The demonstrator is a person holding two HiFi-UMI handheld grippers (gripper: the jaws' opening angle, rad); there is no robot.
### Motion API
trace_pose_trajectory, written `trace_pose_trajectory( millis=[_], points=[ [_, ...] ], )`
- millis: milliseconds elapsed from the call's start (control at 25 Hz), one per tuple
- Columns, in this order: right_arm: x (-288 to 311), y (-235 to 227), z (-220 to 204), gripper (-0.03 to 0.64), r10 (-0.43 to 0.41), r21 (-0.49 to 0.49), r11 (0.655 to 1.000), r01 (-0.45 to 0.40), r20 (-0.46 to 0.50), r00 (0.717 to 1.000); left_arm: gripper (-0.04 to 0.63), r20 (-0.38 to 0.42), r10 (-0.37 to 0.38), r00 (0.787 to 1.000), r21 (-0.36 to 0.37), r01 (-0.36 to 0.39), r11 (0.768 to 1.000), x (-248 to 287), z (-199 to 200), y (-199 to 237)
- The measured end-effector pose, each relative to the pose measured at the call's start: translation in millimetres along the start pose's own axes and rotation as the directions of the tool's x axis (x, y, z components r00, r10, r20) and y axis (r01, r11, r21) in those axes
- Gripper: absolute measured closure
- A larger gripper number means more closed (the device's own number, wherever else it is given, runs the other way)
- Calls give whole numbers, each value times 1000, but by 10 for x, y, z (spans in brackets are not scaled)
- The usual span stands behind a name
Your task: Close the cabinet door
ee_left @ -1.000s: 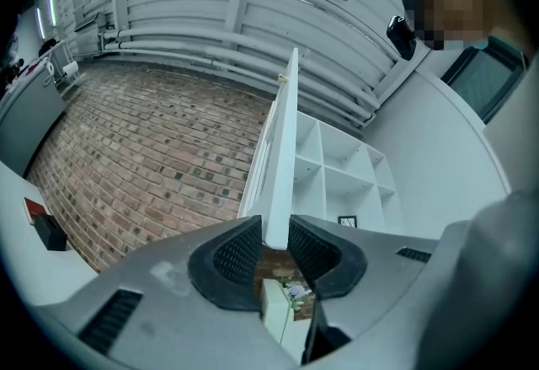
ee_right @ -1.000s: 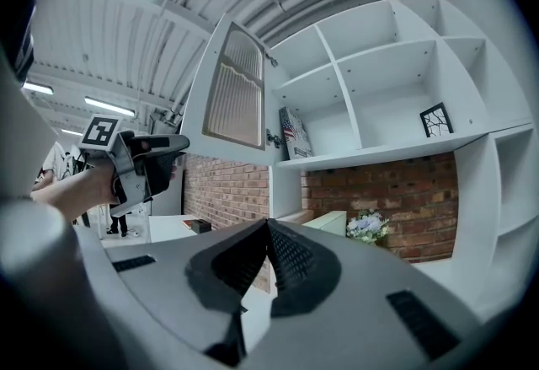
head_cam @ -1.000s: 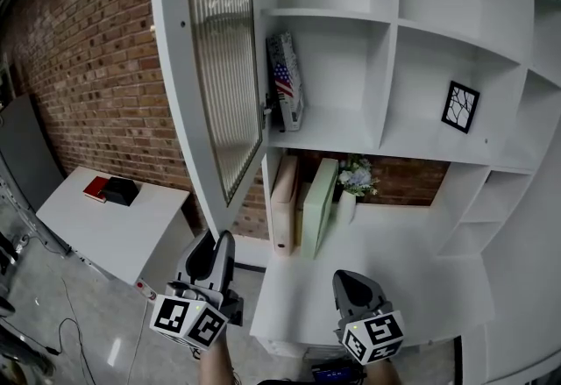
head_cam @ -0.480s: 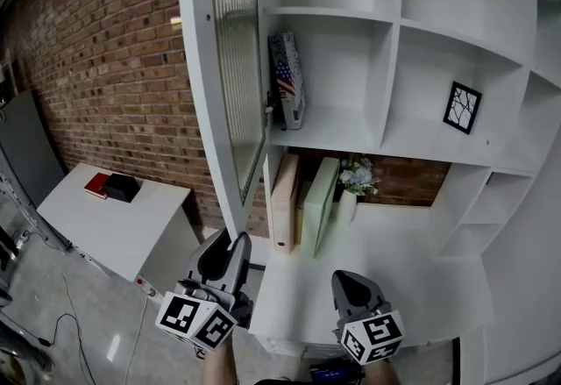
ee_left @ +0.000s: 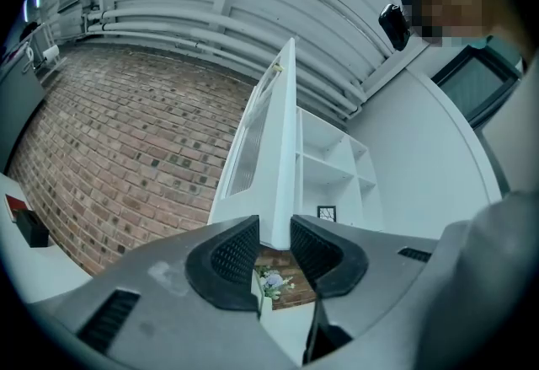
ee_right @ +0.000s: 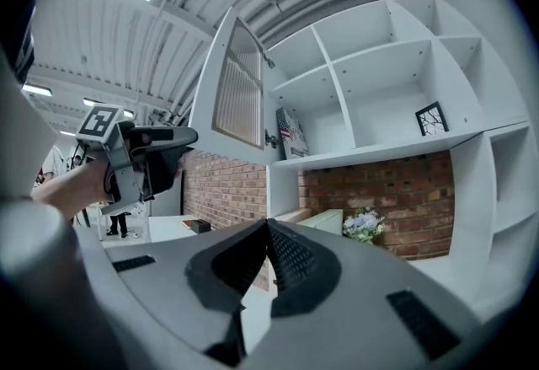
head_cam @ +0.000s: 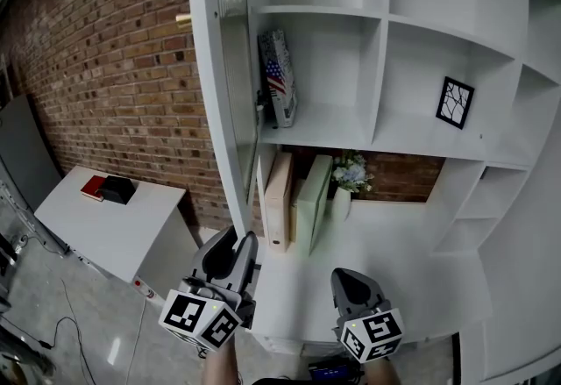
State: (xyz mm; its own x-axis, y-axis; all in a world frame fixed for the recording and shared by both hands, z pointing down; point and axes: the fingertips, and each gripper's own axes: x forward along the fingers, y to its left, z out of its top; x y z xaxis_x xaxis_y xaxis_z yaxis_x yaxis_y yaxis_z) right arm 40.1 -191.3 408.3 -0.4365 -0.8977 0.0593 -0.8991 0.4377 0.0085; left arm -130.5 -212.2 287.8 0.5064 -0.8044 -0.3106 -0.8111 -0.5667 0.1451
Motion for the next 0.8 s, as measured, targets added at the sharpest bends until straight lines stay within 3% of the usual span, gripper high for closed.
trace_pose_trajectory(
  millis=[800],
  points=[
    [-23,-85,-20,615,-52,5,999,52,-6,999,465,-7,-114,993,12,114,993,201,-93,-286]
  ],
)
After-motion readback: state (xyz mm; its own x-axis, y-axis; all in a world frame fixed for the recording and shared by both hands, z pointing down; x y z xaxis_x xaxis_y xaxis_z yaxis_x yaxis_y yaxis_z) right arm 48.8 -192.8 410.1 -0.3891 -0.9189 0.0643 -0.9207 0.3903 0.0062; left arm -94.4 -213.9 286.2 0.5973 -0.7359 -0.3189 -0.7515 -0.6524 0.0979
